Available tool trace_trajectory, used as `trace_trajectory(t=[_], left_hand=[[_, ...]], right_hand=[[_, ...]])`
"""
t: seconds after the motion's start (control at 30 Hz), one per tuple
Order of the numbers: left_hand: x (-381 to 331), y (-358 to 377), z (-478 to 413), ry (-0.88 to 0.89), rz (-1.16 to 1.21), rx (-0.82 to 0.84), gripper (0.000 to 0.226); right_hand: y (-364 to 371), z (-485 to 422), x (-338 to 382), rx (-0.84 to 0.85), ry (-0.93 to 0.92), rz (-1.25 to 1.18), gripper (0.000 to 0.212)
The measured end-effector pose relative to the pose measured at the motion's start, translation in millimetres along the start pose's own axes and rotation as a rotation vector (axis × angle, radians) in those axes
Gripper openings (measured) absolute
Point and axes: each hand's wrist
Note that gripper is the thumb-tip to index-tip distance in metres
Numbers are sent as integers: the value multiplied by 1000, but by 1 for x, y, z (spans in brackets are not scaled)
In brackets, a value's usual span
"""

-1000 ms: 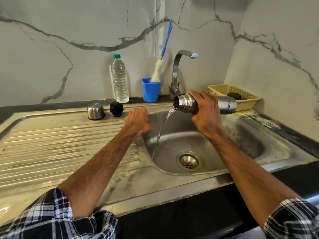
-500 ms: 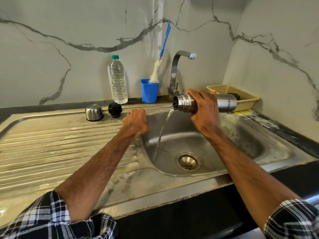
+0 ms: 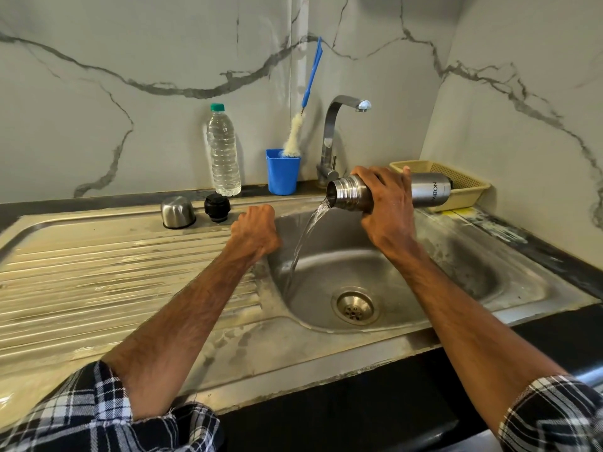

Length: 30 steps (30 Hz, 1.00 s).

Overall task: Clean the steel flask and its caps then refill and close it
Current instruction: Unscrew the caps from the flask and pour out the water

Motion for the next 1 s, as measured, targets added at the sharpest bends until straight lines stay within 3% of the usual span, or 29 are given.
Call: trace_trajectory(t=[1.0], left_hand=[[1,2,-2,-1,-28,-28,32]], right_hand=[[-3,-3,5,-29,-43,56,80]])
Point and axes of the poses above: each hand's wrist, its own z-axis away from the middle knuckle, its own y-axis out of the palm, x = y × z, and after that the axes turned 12 degrees about -y, right-handed
